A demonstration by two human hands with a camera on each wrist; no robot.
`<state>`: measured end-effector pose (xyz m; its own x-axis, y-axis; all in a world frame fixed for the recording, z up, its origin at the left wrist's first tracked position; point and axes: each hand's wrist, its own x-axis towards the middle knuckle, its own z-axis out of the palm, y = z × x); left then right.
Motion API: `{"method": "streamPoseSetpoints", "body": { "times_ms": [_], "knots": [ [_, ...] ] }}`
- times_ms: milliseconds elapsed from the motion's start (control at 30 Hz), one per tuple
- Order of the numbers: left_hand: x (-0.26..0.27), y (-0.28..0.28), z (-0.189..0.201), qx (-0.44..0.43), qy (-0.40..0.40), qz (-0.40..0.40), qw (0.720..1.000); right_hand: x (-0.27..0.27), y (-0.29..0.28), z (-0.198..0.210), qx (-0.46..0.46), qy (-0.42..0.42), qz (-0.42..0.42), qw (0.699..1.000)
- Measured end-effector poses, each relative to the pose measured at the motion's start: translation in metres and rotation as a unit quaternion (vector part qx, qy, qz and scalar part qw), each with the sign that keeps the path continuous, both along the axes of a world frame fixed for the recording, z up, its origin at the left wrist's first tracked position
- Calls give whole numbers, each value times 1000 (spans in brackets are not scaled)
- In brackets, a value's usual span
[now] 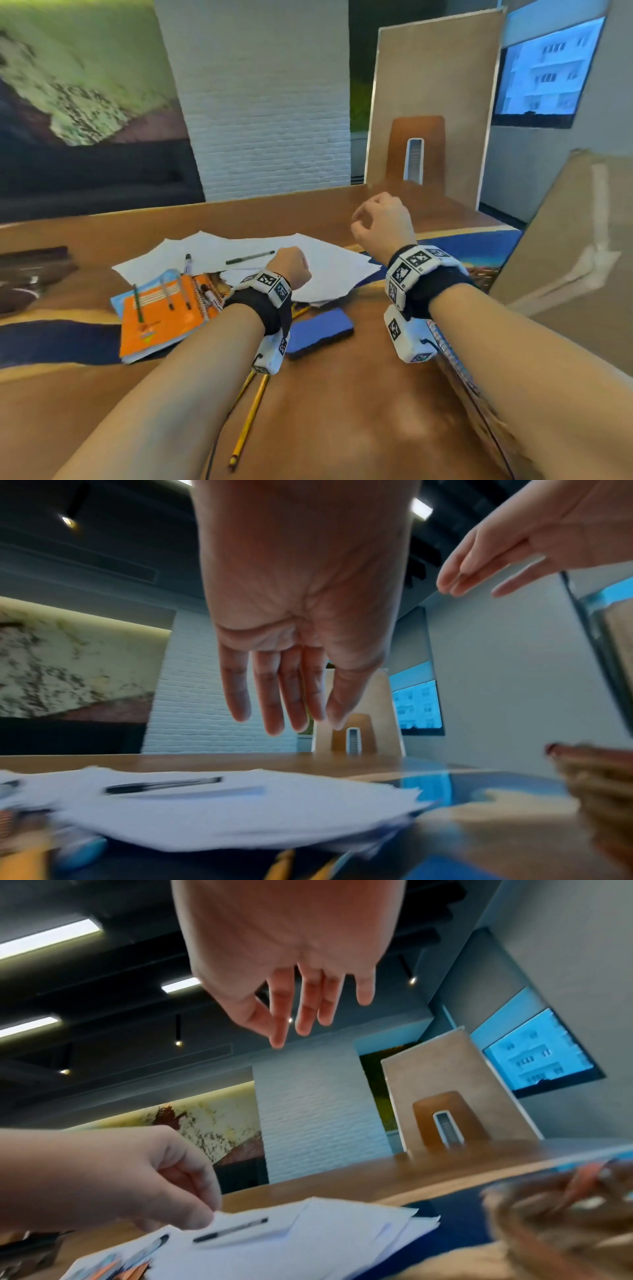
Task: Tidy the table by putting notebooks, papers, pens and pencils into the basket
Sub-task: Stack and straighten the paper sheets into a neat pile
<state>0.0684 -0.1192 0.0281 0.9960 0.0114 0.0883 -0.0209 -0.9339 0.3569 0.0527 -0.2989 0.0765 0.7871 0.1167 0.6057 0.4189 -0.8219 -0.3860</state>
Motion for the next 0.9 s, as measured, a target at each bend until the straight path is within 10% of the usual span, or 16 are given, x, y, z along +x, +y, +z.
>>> {"method": "streamPoseSetpoints", "body": {
  "times_ms": [300,900],
  "knots": [
    [-15,76,-43,102,-6,9,995,28,69,-70,-156,275,12,949],
    [24,98,-81,160,-23,-61,985,67,100,-131,-272,290,34,917]
  ]
}}
